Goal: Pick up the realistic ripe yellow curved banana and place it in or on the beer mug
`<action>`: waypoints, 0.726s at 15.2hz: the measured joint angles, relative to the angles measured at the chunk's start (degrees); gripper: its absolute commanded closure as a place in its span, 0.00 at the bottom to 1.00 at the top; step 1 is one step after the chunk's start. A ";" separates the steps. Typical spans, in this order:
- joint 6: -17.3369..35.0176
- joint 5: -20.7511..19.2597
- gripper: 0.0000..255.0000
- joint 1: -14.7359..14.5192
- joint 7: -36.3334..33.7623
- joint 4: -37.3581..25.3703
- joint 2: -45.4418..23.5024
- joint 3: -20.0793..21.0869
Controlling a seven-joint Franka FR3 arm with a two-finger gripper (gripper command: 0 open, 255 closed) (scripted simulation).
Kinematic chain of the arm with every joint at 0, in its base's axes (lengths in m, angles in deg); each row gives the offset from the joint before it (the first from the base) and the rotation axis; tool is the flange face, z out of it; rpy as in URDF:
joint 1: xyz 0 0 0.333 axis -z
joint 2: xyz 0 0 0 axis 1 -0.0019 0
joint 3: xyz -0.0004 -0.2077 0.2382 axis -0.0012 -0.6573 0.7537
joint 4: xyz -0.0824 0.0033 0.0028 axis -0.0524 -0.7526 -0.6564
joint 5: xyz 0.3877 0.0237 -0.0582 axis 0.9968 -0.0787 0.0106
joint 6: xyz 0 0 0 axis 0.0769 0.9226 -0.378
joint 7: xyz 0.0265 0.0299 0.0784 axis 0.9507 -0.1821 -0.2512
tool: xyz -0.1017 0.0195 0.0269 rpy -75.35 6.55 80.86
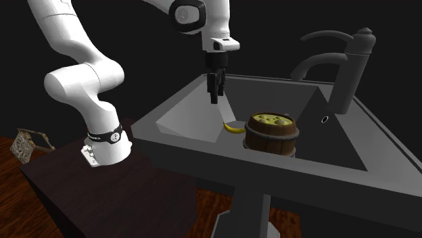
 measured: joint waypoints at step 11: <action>12.23 -16.37 0.00 -1.05 -16.84 -7.88 -25.01 7.87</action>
